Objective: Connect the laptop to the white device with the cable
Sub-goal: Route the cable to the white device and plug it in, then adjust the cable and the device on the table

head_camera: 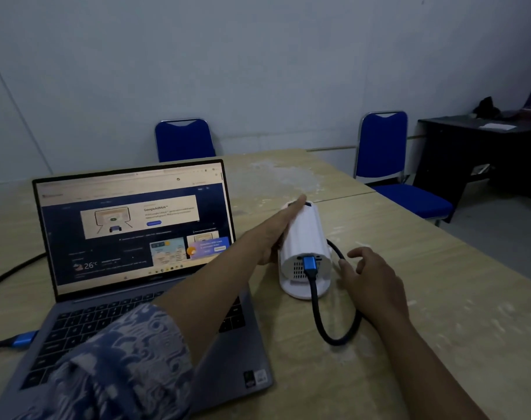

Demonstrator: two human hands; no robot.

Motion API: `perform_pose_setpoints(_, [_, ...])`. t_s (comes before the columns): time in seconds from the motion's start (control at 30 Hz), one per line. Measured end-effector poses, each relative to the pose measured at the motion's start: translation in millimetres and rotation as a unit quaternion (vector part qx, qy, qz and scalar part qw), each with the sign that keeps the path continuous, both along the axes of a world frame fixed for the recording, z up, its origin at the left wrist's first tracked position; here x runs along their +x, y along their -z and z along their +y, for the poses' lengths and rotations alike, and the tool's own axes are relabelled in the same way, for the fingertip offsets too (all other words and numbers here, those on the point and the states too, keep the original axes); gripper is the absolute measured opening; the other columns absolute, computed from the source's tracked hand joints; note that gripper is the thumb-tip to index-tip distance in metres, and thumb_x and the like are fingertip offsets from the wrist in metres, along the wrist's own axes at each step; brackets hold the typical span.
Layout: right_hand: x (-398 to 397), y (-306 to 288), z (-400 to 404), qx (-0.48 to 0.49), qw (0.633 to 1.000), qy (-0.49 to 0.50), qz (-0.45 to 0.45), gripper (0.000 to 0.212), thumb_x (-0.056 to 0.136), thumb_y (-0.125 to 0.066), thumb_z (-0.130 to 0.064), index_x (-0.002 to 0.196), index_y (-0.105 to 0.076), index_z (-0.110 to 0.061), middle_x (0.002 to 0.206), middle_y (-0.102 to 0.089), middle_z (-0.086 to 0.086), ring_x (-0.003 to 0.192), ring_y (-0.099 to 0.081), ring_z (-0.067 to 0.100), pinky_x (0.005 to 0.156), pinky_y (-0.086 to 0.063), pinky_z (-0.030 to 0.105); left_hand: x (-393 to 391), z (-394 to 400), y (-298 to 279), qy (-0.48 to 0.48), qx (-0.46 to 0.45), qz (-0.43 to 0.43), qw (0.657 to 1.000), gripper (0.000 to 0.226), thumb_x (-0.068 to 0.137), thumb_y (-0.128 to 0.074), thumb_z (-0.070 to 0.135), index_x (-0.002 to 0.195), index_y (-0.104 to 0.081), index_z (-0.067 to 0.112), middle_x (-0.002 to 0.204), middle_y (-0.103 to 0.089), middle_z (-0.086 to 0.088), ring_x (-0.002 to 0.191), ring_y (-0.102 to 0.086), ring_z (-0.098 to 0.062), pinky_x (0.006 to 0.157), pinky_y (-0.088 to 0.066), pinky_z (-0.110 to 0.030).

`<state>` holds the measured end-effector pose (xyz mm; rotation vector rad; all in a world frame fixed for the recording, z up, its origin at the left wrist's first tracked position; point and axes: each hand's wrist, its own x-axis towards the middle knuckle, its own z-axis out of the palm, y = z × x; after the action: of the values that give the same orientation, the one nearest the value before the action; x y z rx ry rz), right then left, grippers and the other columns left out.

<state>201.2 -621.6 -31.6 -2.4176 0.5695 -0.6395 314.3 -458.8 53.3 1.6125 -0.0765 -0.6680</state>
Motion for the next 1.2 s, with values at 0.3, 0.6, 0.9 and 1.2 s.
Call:
perform_pose_setpoints(0.3, [-4.7,-3.1,4.9,-0.002,1.000,-0.008,0.003,0.023,0.091,-0.052,-0.053,0.104,-0.061,-0.035,0.083,-0.056,-0.014,0.076,-0.057,0.014,0.083,-0.047,0.041,-9.1,21.4,19.7,-0.082,0.002,-0.047,0.996,0.085,0.065,-0.076,0.065,0.125,-0.055,0.008,0.114,-0.068,-0.017,0.100,-0.067,-0.036,0.094,-0.054,-0.051])
perform_pose_setpoints(0.6, [-4.8,1.5,4.5,-0.025,0.999,-0.016,0.027,0.029,0.092,-0.048,-0.056,0.107,-0.061,-0.035,0.091,-0.061,-0.012,0.087,-0.063,0.019,0.085,-0.042,0.040,-17.7,23.5,22.7,-0.125,-0.013,-0.124,0.984,0.078,0.070,-0.076,0.060,0.123,-0.057,0.005,0.111,-0.068,-0.015,0.096,-0.067,-0.032,0.089,-0.056,-0.048])
perform_pose_setpoints(0.9, [-2.8,3.6,2.6,-0.016,1.000,-0.013,0.023,0.033,0.091,-0.046,-0.059,0.108,-0.060,-0.034,0.090,-0.060,-0.012,0.081,-0.056,0.016,0.084,-0.040,0.040,-27.2,21.5,21.4,-0.164,-0.005,-0.167,0.972,0.082,0.057,-0.077,0.065,0.114,-0.058,0.009,0.106,-0.069,-0.011,0.092,-0.068,-0.029,0.085,-0.058,-0.048])
perform_pose_setpoints(1.2, [-6.7,3.4,4.2,0.001,1.000,-0.017,0.023,0.041,0.089,-0.046,-0.062,0.114,-0.059,-0.032,0.095,-0.066,-0.009,0.089,-0.062,0.020,0.088,-0.041,0.041,-31.3,21.1,23.0,-0.193,0.022,-0.201,0.960,0.080,0.066,-0.075,0.064,0.122,-0.055,0.010,0.112,-0.067,-0.011,0.097,-0.067,-0.029,0.087,-0.057,-0.049])
